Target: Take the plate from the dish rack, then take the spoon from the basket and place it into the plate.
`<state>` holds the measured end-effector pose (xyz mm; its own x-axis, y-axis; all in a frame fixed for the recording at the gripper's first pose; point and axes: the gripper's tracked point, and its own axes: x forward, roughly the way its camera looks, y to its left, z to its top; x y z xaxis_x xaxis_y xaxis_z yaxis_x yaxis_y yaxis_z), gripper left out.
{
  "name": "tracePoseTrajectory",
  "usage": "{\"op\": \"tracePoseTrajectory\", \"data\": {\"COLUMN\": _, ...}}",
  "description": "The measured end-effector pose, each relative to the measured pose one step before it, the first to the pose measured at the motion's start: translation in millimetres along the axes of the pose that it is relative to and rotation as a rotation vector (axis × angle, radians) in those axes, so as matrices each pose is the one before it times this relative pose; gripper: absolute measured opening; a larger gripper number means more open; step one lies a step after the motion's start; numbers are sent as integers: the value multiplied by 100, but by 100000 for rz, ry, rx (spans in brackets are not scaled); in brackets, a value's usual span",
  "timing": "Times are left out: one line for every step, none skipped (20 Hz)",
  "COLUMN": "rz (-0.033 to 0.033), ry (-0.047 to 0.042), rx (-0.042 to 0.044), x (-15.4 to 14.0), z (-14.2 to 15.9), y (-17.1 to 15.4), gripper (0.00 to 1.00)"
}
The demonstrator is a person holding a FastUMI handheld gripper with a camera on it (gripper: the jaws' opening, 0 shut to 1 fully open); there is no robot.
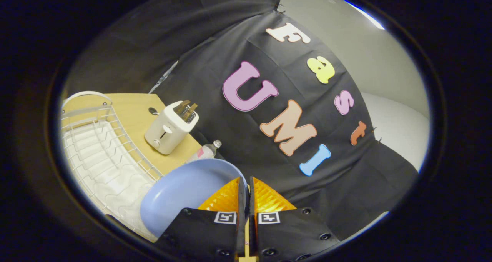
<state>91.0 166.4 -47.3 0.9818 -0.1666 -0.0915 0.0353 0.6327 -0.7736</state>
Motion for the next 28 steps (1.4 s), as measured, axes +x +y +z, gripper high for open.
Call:
{"op": "tracePoseTrajectory", "data": {"rz": -68, "ry": 961, "rx": 1948, "x": -189, "z": -462, "y": -775, "gripper": 6}}
{"op": "tracePoseTrajectory", "data": {"rz": 16, "ry": 1196, "rx": 2475, "x": -87, "z": -671, "y": -613, "gripper": 6}}
{"op": "tracePoseTrajectory", "data": {"rz": 197, "ry": 1176, "rx": 2950, "x": -292, "z": -685, "y": -774, "gripper": 6}}
{"op": "tracePoseTrajectory", "data": {"rz": -88, "ry": 988, "rx": 2609, "x": -291, "z": -670, "y": -884, "gripper": 6}}
{"op": "tracePoseTrajectory", "data": {"rz": -36, "ry": 923, "rx": 2308, "x": -310, "z": -720, "y": -869, "gripper": 6}}
{"op": "tracePoseTrajectory", "data": {"rz": -419, "ry": 705, "rx": 2036, "x": -136, "z": -671, "y": -954, "gripper": 6}}
{"op": "tracePoseTrajectory", "data": {"rz": -771, "ry": 796, "rx": 1580, "x": -274, "z": -723, "y": -984, "gripper": 6}}
{"op": "tracePoseTrajectory", "data": {"rz": -1538, "ry": 114, "rx": 1682, "x": -260, "z": -661, "y": -1186, "gripper": 7}}
{"op": "tracePoseTrajectory", "data": {"rz": -1477, "ry": 650, "rx": 1564, "x": -296, "z": -708, "y": -1109, "gripper": 6}}
{"op": "tracePoseTrajectory", "data": {"rz": -1290, "ry": 753, "rx": 1704, "x": -184, "z": -879, "y": -1056, "gripper": 6}}
{"op": "tracePoseTrajectory", "data": {"rz": -360, "ry": 1024, "rx": 1972, "x": -402, "z": -642, "y": -932, "gripper": 6}}
{"op": "tracePoseTrajectory", "data": {"rz": -615, "ry": 894, "rx": 1954, "x": -23, "z": -800, "y": -806, "gripper": 6}}
{"op": "tracePoseTrajectory", "data": {"rz": -851, "ry": 868, "rx": 1518, "x": 0, "z": -631, "y": -905, "gripper": 6}}
{"op": "tracePoseTrajectory", "data": {"rz": -690, "ry": 948, "rx": 1140, "x": -202, "z": -780, "y": -908, "gripper": 6}}
{"op": "tracePoseTrajectory", "data": {"rz": 135, "ry": 845, "rx": 1805, "x": -160, "z": -693, "y": -716, "gripper": 6}}
{"op": "tracePoseTrajectory", "data": {"rz": 132, "ry": 1025, "rx": 1976, "x": -101, "z": -785, "y": -590, "gripper": 7}}
{"op": "tracePoseTrajectory", "data": {"rz": 461, "ry": 738, "rx": 1752, "x": -83, "z": -750, "y": -480, "gripper": 7}}
{"op": "tracePoseTrajectory", "data": {"rz": 549, "ry": 704, "rx": 1225, "x": -95, "z": -757, "y": -398, "gripper": 7}}
{"op": "tracePoseTrajectory", "data": {"rz": 674, "ry": 1041, "rx": 841, "x": -48, "z": -916, "y": -279, "gripper": 7}}
{"op": "tracePoseTrajectory", "data": {"rz": 1108, "ry": 1040, "rx": 753, "x": 18, "z": -901, "y": -175, "gripper": 7}}
{"op": "tracePoseTrajectory", "data": {"rz": 845, "ry": 491, "rx": 536, "x": -92, "z": -678, "y": -161, "gripper": 7}}
{"op": "tracePoseTrajectory", "data": {"rz": 864, "ry": 172, "rx": 323, "x": -64, "z": -760, "y": -80, "gripper": 7}}
{"op": "tracePoseTrajectory", "data": {"rz": 1124, "ry": 422, "rx": 623, "x": -68, "z": -797, "y": -58, "gripper": 7}}
{"op": "tracePoseTrajectory", "data": {"rz": 1574, "ry": 707, "rx": 990, "x": -52, "z": -905, "y": 54, "gripper": 7}}
{"op": "tracePoseTrajectory", "data": {"rz": 1372, "ry": 955, "rx": 1041, "x": -12, "z": -831, "y": 57, "gripper": 7}}
{"op": "tracePoseTrajectory", "data": {"rz": 1391, "ry": 1255, "rx": 1044, "x": 117, "z": -1016, "y": 111, "gripper": 7}}
{"op": "tracePoseTrajectory", "data": {"rz": 1290, "ry": 1170, "rx": 1344, "x": 61, "z": -799, "y": 108, "gripper": 7}}
{"op": "tracePoseTrajectory", "data": {"rz": 1206, "ry": 1126, "rx": 1518, "x": -132, "z": -818, "y": 123, "gripper": 7}}
